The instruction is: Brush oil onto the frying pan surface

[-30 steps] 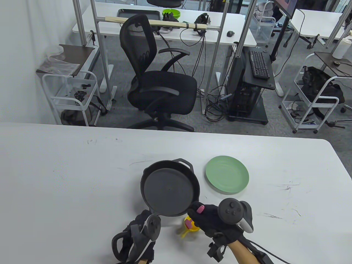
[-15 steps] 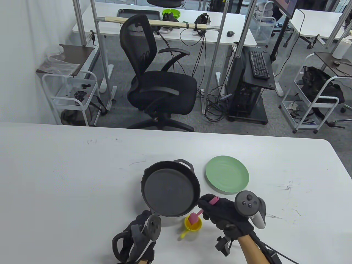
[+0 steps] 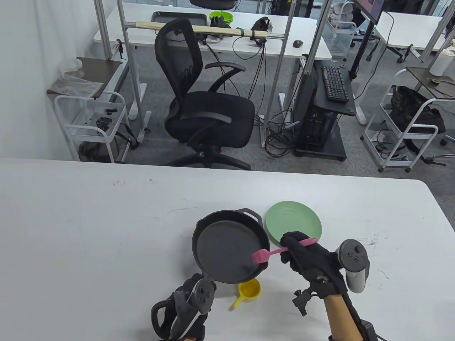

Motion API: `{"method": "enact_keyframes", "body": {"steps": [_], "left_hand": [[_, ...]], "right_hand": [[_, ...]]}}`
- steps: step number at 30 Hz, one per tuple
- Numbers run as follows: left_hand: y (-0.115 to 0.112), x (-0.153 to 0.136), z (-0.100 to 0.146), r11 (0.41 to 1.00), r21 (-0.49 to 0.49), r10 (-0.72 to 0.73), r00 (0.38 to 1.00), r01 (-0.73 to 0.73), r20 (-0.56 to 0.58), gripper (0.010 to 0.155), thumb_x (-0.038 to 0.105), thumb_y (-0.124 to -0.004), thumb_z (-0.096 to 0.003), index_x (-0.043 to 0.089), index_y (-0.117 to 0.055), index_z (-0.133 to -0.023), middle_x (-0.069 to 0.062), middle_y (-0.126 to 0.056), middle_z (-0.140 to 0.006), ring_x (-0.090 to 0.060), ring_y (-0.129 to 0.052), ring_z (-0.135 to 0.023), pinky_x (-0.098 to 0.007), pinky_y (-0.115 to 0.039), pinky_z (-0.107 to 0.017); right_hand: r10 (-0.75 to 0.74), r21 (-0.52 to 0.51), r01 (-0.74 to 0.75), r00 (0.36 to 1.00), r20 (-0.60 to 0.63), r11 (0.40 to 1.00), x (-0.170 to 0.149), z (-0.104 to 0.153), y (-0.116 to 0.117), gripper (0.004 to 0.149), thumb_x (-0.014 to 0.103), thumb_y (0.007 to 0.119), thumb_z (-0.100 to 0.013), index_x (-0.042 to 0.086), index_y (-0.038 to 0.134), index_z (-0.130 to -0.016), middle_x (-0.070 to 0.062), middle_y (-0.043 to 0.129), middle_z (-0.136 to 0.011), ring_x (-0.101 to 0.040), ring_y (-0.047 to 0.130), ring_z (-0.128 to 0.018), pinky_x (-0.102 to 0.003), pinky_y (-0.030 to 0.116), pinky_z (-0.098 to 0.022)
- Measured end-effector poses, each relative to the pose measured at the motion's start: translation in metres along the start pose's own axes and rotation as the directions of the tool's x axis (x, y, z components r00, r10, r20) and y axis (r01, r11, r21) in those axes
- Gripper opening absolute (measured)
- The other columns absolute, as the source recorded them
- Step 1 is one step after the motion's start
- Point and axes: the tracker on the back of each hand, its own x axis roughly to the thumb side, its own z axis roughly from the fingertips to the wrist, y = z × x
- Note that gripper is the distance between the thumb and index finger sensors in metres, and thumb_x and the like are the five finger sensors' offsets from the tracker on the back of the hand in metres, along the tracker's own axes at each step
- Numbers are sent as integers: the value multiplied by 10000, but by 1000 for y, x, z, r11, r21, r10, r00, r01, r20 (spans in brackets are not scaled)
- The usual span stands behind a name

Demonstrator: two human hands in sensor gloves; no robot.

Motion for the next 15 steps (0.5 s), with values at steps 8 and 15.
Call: {"method": "enact_keyframes", "body": {"steps": [8,15], "left_hand": [[-3,5,1,1000,-20,13,1000,-13,27,605,575,-739,-492,128,-839,-887,31,-989,-466,-120,-970,-218,-353,-866,-179],[-5,8,1,1000,-30,12,999,-11,44,605,579,-737,-492,133,-836,-889,35,-988,-468,-117,-971,-220,-350,-867,-182]], "right_hand": [[286,5,-286,958,-31,958,19,-42,11,428,472,715,-630,161,783,-917,-168,985,-612,-109,937,-277,-224,826,-150],[470,15,-471,879,-82,882,13,-57,35,427,466,725,-624,158,789,-914,-176,985,-611,-119,939,-279,-233,827,-152]]}}
